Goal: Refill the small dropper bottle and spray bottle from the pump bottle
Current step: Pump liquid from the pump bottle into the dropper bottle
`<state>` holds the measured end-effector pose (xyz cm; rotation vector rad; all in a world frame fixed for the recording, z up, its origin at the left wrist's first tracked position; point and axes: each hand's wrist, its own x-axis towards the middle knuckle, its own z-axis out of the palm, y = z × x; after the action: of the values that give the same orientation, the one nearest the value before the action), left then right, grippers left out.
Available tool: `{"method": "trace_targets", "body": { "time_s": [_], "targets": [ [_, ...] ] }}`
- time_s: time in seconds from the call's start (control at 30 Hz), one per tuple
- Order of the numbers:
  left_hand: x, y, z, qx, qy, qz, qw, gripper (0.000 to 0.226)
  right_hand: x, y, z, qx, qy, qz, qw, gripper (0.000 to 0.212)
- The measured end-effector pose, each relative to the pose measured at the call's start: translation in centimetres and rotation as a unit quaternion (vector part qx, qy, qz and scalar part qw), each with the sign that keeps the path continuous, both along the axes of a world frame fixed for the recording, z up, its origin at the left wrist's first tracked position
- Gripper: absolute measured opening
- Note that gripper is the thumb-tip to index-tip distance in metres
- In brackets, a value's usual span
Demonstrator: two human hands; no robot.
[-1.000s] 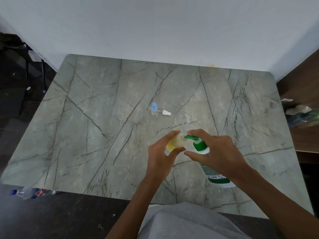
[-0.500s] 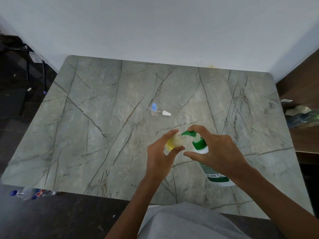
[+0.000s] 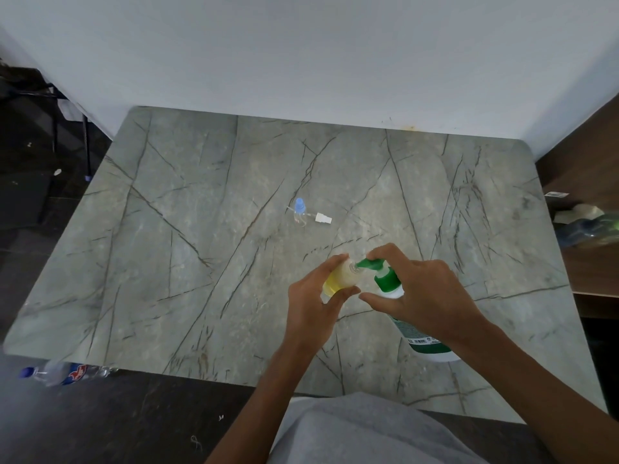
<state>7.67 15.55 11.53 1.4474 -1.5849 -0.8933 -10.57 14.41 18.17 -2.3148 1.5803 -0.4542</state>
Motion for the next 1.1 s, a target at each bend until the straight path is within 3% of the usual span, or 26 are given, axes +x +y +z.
{"method": "trace_targets", "body": {
  "time_s": [0.23,0.73,1.1],
  "targets": [
    [0.1,-0.1,0.3,-0.004,0.006,0.001,1.000,0.052,0.1,0.4,-0.5,0.000,0.012,-0.013,1.000,0.069],
    [0.2,-0.1,0.0,-0.005,-0.004,-0.006,1.000,0.054,0.3,0.1,-0.9,-0.012,-0.037,-0.020,0.999,0.056],
    [0.3,-0.5,0.1,-0.001,0.010,0.004,1.000,0.051,0.3,-0.2,-0.2,0.008,0.042,-0.001,0.999,0.066]
  ]
}}
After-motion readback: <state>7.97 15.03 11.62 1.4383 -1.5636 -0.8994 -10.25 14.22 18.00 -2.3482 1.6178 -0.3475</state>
